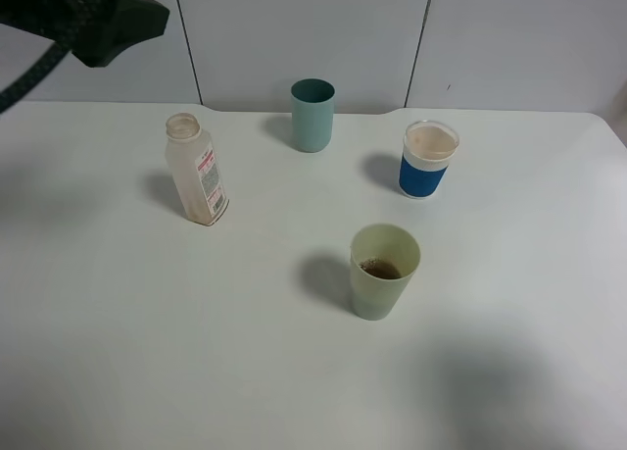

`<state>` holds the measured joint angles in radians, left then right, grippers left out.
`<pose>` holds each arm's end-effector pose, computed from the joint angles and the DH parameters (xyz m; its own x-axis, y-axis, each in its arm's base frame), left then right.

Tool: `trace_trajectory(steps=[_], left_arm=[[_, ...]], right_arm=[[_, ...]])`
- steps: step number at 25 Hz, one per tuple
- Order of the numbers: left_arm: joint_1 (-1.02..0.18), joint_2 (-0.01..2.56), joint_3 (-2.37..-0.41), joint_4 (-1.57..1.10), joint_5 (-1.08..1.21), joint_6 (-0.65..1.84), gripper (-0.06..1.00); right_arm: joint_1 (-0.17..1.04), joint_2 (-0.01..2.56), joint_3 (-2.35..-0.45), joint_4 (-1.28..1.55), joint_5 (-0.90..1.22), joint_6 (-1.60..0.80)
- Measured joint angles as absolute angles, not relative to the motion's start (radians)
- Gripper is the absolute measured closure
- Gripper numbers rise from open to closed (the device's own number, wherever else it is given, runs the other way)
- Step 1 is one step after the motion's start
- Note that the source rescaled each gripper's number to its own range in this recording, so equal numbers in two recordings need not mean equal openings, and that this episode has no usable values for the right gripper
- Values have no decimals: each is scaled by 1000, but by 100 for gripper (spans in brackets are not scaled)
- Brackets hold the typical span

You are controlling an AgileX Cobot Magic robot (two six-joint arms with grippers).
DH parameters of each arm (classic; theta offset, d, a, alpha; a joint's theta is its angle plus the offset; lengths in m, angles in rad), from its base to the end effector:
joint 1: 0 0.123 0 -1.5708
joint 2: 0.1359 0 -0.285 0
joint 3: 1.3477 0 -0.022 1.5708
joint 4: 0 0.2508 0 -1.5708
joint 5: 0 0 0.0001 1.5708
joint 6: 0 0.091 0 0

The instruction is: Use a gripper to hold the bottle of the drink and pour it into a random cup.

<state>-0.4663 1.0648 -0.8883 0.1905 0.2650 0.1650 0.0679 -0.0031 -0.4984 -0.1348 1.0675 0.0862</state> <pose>0.2111 -0.1012 0.3570 -0.1483 0.4570 -0.8770 0.4875 0.8054 0.3372 -0.0051 -0.0111 0.2769 -0.4554 -0.0102 -0.8902 0.0466 0.9983 -0.0353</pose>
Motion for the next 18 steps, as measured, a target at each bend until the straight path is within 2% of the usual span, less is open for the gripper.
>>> trace_trajectory(steps=[5, 12, 18], left_arm=[[-466, 990, -935, 377, 493, -55, 0], [-459, 799, -936, 407, 691, -112, 0], [-283, 662, -937, 406, 830, -115, 0]], right_arm=[[68, -3, -498, -135, 1067, 86], [68, -3, -498, -135, 1067, 86], [68, -3, -498, -135, 1067, 86]])
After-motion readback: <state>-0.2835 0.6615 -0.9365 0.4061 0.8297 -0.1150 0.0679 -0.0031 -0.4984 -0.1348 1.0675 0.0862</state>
